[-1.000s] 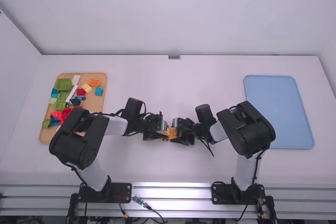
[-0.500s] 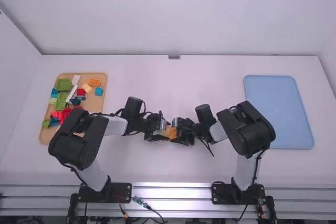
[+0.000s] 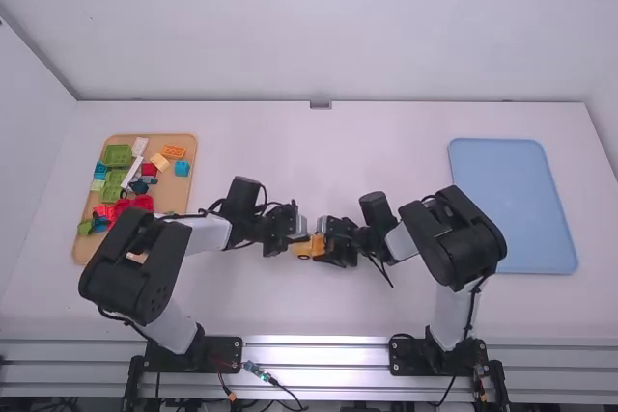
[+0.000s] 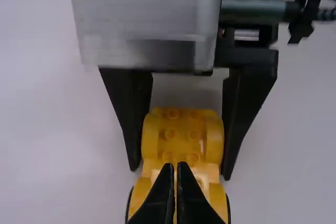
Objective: Assemble lego blocks to make yellow taxi
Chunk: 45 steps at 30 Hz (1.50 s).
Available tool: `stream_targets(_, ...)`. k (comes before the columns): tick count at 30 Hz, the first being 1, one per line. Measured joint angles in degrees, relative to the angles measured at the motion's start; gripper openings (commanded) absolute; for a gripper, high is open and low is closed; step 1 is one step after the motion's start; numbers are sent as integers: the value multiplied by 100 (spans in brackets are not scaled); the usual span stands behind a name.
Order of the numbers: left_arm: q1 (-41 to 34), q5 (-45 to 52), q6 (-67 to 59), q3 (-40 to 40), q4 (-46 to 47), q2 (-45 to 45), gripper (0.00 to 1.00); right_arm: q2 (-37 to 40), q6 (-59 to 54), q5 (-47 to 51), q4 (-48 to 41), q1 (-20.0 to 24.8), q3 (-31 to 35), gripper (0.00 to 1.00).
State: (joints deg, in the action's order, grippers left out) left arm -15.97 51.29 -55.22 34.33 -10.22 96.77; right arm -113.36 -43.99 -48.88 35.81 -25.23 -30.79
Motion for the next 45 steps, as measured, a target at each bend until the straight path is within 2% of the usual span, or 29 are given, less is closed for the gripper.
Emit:
stream_targets(11, 435, -170, -131, 2, 282, 0, 2, 0, 2, 9, -4, 2, 0, 58)
stream_targets(23, 411, 164, -317, 2, 315, 0, 2, 0, 13, 0, -4, 2, 0, 58)
stream_targets(37, 262, 216, -286, -435, -496, 0, 2, 0, 13, -2, -2, 0, 0, 58)
stream_targets(45, 262, 522, -48, -396, -925, 345, 2, 0, 9, 15, 0, 13, 0, 58)
